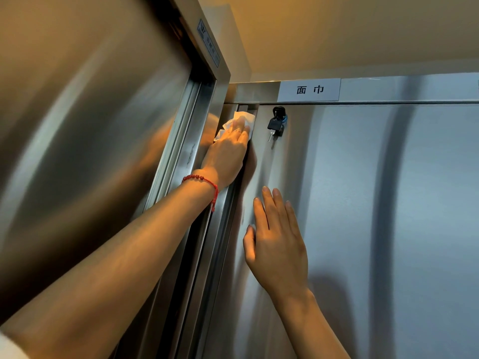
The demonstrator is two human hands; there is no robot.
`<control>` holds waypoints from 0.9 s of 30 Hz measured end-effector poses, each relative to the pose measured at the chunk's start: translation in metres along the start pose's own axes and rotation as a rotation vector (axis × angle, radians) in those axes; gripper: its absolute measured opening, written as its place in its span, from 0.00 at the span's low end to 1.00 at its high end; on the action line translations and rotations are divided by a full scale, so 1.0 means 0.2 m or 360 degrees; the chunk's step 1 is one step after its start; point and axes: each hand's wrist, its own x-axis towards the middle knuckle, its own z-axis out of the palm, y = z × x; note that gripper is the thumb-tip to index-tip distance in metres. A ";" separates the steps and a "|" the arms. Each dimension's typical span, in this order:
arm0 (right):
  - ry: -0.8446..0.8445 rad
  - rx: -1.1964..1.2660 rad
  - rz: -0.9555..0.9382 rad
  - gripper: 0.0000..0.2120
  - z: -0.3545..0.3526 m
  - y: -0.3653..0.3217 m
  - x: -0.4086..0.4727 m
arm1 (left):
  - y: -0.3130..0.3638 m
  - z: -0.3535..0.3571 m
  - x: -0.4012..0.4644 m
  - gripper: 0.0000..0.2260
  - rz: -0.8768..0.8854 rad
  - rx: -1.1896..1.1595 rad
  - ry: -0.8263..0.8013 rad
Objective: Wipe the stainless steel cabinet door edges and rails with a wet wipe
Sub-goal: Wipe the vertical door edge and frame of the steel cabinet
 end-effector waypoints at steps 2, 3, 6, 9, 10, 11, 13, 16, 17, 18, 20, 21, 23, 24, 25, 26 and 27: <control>-0.0014 -0.0007 -0.0001 0.23 0.00 0.00 0.00 | 0.00 0.01 -0.02 0.26 -0.0005 -0.0009 -0.0007; -0.0018 -0.0014 0.0000 0.23 0.00 0.00 0.00 | 0.00 0.01 -0.03 0.26 -0.0009 -0.0010 -0.0011; -0.0012 -0.0017 0.0001 0.23 0.00 0.00 0.00 | 0.00 0.02 -0.06 0.25 -0.0012 0.0002 -0.0009; -0.0004 -0.0020 -0.0007 0.23 0.00 0.00 0.00 | 0.01 0.03 -0.10 0.25 -0.0010 0.0007 -0.0004; 0.0000 -0.0024 -0.0008 0.23 0.00 0.00 0.00 | 0.01 0.03 -0.11 0.25 -0.0012 0.0009 -0.0006; 0.0004 -0.0026 -0.0009 0.24 0.00 0.00 0.00 | 0.01 0.03 -0.13 0.24 -0.0017 0.0012 -0.0005; 0.0013 -0.0022 -0.0012 0.24 0.00 0.00 0.00 | 0.02 0.04 -0.16 0.24 -0.0022 0.0012 0.0001; 0.0021 -0.0011 -0.0014 0.23 0.00 0.00 0.00 | 0.02 0.04 -0.21 0.24 -0.0010 0.0010 0.0011; 0.0023 -0.0006 -0.0013 0.22 0.00 0.00 0.00 | 0.03 0.05 -0.22 0.24 -0.0007 0.0008 0.0015; 0.0026 -0.0005 -0.0012 0.22 0.00 0.00 0.00 | 0.03 0.05 -0.23 0.24 -0.0007 0.0007 0.0015; 0.0035 -0.0009 -0.0013 0.22 -0.01 -0.01 0.00 | 0.03 0.05 -0.25 0.24 -0.0015 0.0010 0.0007; 0.0039 -0.0009 -0.0015 0.22 -0.01 -0.01 0.01 | 0.03 0.06 -0.26 0.23 -0.0019 0.0016 -0.0001; 0.0040 -0.0007 -0.0017 0.22 -0.01 -0.01 0.01 | 0.03 0.07 -0.29 0.23 -0.0015 0.0025 -0.0009; 0.0038 -0.0007 -0.0018 0.22 -0.01 -0.01 0.00 | 0.03 0.07 -0.30 0.23 -0.0011 0.0018 -0.0002; 0.0032 -0.0008 -0.0021 0.22 -0.01 0.00 0.00 | 0.03 0.08 -0.31 0.23 0.0001 0.0004 0.0018; 0.0022 -0.0008 -0.0023 0.22 -0.01 0.00 0.00 | 0.03 0.08 -0.32 0.23 0.0022 -0.0011 0.0043; 0.0013 -0.0007 -0.0024 0.22 0.00 0.00 0.00 | 0.03 0.08 -0.33 0.22 0.0040 -0.0022 0.0062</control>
